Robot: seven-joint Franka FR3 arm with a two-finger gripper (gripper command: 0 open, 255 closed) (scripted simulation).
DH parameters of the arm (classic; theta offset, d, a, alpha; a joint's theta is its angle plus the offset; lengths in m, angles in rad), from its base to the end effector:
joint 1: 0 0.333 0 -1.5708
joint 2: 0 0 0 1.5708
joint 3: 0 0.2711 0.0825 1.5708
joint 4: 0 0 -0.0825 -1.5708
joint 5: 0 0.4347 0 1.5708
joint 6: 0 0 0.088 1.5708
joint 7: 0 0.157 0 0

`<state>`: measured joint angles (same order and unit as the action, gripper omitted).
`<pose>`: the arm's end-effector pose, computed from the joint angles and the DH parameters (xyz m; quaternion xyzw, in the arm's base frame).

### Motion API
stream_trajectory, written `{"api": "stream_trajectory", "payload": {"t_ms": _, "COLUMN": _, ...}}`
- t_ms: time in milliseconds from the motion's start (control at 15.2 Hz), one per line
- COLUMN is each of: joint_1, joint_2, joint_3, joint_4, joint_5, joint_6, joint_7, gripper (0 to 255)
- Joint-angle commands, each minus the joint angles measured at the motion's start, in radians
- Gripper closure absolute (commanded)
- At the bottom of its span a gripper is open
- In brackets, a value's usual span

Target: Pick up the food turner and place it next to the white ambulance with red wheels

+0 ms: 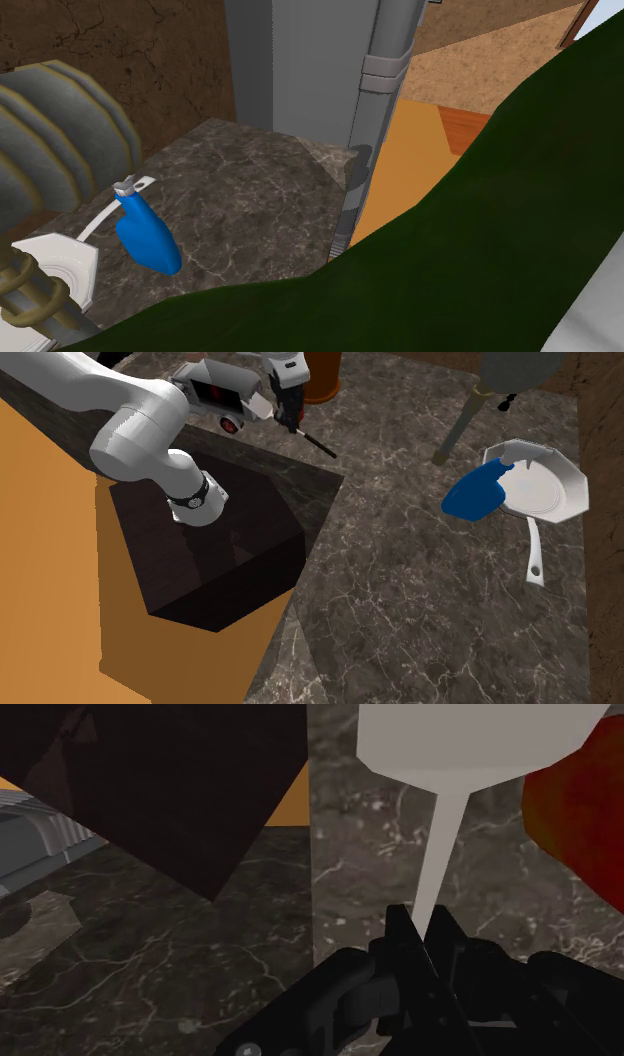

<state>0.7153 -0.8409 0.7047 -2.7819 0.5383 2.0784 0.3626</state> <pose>0.1048 0.3894 0.2889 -0.9520 -0.3040 -0.0339 0.0130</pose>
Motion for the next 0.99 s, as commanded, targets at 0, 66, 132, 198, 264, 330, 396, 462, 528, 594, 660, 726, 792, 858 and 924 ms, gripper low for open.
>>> {"api": "stream_trajectory", "payload": {"t_ms": 0, "joint_1": 0.003, "joint_2": 0.018, "joint_3": 0.020, "joint_4": -0.025, "joint_5": 0.016, "joint_6": 0.035, "joint_7": 0.000, "gripper": 255}}
{"api": "stream_trajectory", "payload": {"t_ms": 66, "joint_1": 0.003, "joint_2": 0.027, "joint_3": 0.029, "joint_4": -0.033, "joint_5": 0.022, "joint_6": 0.053, "joint_7": -0.001, "gripper": 255}}
{"api": "stream_trajectory", "payload": {"t_ms": 132, "joint_1": 0.003, "joint_2": 0.037, "joint_3": 0.037, "joint_4": -0.041, "joint_5": 0.029, "joint_6": 0.070, "joint_7": -0.001, "gripper": 255}}
{"api": "stream_trajectory", "payload": {"t_ms": 198, "joint_1": 0.003, "joint_2": 0.048, "joint_3": 0.046, "joint_4": -0.049, "joint_5": 0.035, "joint_6": 0.088, "joint_7": -0.002, "gripper": 255}}
{"api": "stream_trajectory", "payload": {"t_ms": 264, "joint_1": 0.002, "joint_2": 0.067, "joint_3": 0.062, "joint_4": -0.061, "joint_5": 0.046, "joint_6": 0.120, "joint_7": -0.003, "gripper": 255}}
{"api": "stream_trajectory", "payload": {"t_ms": 330, "joint_1": 0.002, "joint_2": 0.067, "joint_3": 0.062, "joint_4": -0.061, "joint_5": 0.046, "joint_6": 0.120, "joint_7": -0.003, "gripper": 255}}
{"api": "stream_trajectory", "payload": {"t_ms": 396, "joint_1": 0.002, "joint_2": 0.067, "joint_3": 0.062, "joint_4": -0.061, "joint_5": 0.046, "joint_6": 0.120, "joint_7": -0.003, "gripper": 255}}
{"api": "stream_trajectory", "payload": {"t_ms": 462, "joint_1": 0.002, "joint_2": 0.067, "joint_3": 0.062, "joint_4": -0.061, "joint_5": 0.046, "joint_6": 0.121, "joint_7": -0.003, "gripper": 255}}
{"api": "stream_trajectory", "payload": {"t_ms": 528, "joint_1": 0.002, "joint_2": 0.067, "joint_3": 0.062, "joint_4": -0.061, "joint_5": 0.046, "joint_6": 0.121, "joint_7": -0.003, "gripper": 255}}
{"api": "stream_trajectory", "payload": {"t_ms": 594, "joint_1": 0.002, "joint_2": 0.068, "joint_3": 0.062, "joint_4": -0.061, "joint_5": 0.046, "joint_6": 0.121, "joint_7": -0.002, "gripper": 255}}
{"api": "stream_trajectory", "payload": {"t_ms": 660, "joint_1": 0.002, "joint_2": 0.068, "joint_3": 0.062, "joint_4": -0.061, "joint_5": 0.046, "joint_6": 0.121, "joint_7": -0.002, "gripper": 255}}
{"api": "stream_trajectory", "payload": {"t_ms": 726, "joint_1": 0.002, "joint_2": 0.068, "joint_3": 0.062, "joint_4": -0.061, "joint_5": 0.046, "joint_6": 0.121, "joint_7": -0.002, "gripper": 255}}
{"api": "stream_trajectory", "payload": {"t_ms": 792, "joint_1": 0.003, "joint_2": 0.068, "joint_3": 0.062, "joint_4": -0.061, "joint_5": 0.046, "joint_6": 0.121, "joint_7": -0.002, "gripper": 255}}
{"api": "stream_trajectory", "payload": {"t_ms": 858, "joint_1": 0.003, "joint_2": 0.066, "joint_3": 0.062, "joint_4": -0.061, "joint_5": 0.046, "joint_6": 0.119, "joint_7": -0.001, "gripper": 0}}
{"api": "stream_trajectory", "payload": {"t_ms": 924, "joint_1": 0.003, "joint_2": 0.067, "joint_3": 0.061, "joint_4": -0.060, "joint_5": 0.045, "joint_6": 0.119, "joint_7": -0.001, "gripper": 0}}
